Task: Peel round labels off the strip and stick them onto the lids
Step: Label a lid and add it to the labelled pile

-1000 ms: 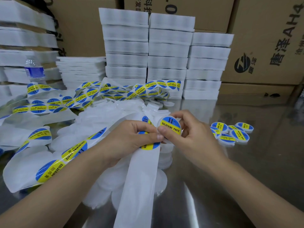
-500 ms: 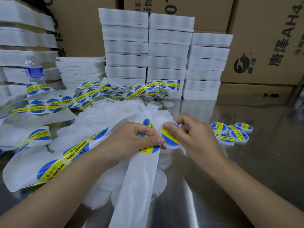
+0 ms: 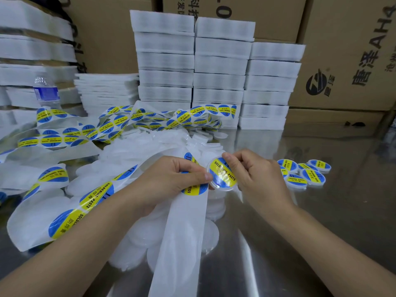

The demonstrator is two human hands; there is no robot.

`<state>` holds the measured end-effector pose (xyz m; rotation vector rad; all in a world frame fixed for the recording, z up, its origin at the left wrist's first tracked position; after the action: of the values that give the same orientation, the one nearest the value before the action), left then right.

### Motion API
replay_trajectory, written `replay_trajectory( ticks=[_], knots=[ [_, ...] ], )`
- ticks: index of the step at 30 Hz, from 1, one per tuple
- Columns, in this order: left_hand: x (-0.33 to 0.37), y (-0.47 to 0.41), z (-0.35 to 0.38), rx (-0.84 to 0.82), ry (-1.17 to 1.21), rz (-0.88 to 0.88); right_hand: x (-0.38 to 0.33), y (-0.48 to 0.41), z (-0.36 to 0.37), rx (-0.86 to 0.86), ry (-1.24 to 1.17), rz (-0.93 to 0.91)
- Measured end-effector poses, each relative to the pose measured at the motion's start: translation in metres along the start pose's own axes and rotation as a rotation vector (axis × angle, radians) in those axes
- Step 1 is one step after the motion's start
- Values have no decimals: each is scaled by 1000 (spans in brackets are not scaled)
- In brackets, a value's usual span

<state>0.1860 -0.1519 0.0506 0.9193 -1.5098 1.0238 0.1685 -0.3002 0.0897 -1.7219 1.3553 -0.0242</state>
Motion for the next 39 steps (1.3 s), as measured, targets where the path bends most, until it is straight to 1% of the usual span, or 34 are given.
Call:
replay_trajectory(
  ticks=[9,11,14,16,18,20,22,23,24,25,27,29,31,34,36,39],
  knots=[
    [-5,-2,-9,79,34,-50,-7,3,-2,6,-37,-73],
    [-3,-1,-12,101,42,-35,-11,3,1,-51,-64,-105],
    [-2,-1,-18,147,68,-35,-12,6,15,-181,31,-154],
    [-3,-1,-19,156,75,-36,-13,8,19,-186,112,-209],
    [-2,-2,-18,151,63,-27,-12,7,16,-137,105,-226],
    [0,-1,-16,139,49,-15,-4,1,6,-34,57,-188],
    [0,-1,-14,121,52,-12,19,-9,-7,85,55,-58],
    [0,-1,-14,115,60,-13,36,-14,-11,117,124,31],
    [-1,-1,-14,110,69,-17,56,-18,-14,113,253,129],
    [-1,-1,-14,102,75,-23,76,-21,-14,66,416,222],
    [-2,0,-12,73,86,-39,111,-21,-10,-88,688,358],
    [-2,0,-8,28,94,-47,131,-17,-3,-224,822,424],
    [-2,0,-5,-15,75,-37,138,-15,1,-281,865,443],
    [-2,0,-3,-43,39,-14,134,-17,4,-293,867,421],
    [-2,-2,-4,-38,25,9,126,-18,5,-253,803,393],
    [0,-4,-7,-18,29,56,98,-22,0,-128,659,298]
  ],
)
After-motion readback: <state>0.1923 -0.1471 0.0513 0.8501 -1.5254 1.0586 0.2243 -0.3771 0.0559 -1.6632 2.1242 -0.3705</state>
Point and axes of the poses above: each hand's wrist, its own y-axis away from the middle knuckle, its own z-axis out of the palm, x = y × z, the point moved 10 cm from there along -y, towards the middle knuckle, and after that the axes turned 9 degrees about y, right-handed, at the moved point
